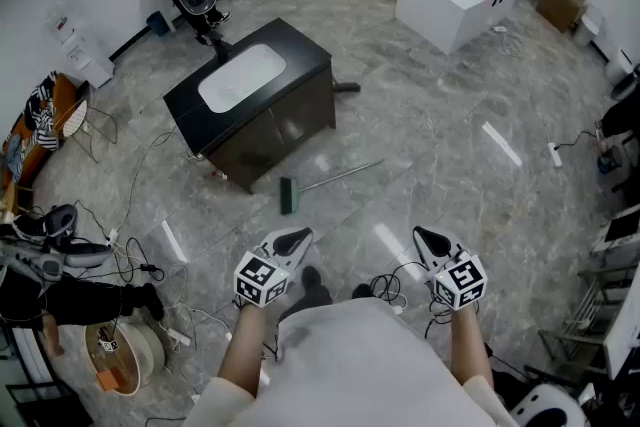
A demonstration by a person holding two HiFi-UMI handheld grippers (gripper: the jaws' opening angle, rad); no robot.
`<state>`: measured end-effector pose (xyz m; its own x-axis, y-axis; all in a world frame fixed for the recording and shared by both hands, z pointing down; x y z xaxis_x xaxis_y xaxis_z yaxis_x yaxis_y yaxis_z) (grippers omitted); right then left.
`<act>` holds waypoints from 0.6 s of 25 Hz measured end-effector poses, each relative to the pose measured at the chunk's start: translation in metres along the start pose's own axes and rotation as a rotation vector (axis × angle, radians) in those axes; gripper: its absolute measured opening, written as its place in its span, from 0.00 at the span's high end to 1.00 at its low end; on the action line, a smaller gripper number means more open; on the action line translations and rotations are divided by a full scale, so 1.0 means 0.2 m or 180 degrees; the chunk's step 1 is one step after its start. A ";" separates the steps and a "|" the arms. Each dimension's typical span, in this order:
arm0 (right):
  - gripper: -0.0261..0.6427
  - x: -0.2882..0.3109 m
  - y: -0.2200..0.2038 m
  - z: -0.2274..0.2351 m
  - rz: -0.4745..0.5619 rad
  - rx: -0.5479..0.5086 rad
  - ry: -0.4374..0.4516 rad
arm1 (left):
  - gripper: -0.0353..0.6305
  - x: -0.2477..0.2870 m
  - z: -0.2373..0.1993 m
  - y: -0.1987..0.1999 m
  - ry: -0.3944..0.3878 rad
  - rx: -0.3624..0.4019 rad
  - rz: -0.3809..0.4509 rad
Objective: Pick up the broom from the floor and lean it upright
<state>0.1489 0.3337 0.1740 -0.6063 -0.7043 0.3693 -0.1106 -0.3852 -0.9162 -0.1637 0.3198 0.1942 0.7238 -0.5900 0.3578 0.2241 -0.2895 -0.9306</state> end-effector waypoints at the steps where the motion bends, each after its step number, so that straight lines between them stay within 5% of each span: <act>1: 0.96 -0.01 0.00 0.01 -0.0002 0.0001 0.0003 | 0.92 0.01 0.01 0.00 0.0000 -0.0001 -0.0003; 15: 0.96 -0.06 -0.05 0.16 -0.0086 0.0010 0.0062 | 0.92 0.18 0.15 0.03 -0.0010 0.0006 -0.0070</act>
<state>0.1826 0.3280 0.1841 -0.6183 -0.6819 0.3908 -0.1247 -0.4059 -0.9054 -0.1179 0.3200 0.1998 0.7206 -0.5812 0.3779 0.2411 -0.3010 -0.9226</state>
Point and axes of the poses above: the fingertips, and each gripper's own axes: x forward along the fingers, z to its right, y out of its top, the point moved 7 cm from there along -x, backward along the fingers, and after that the axes turned 6 degrees about x, right-handed, at the moved point
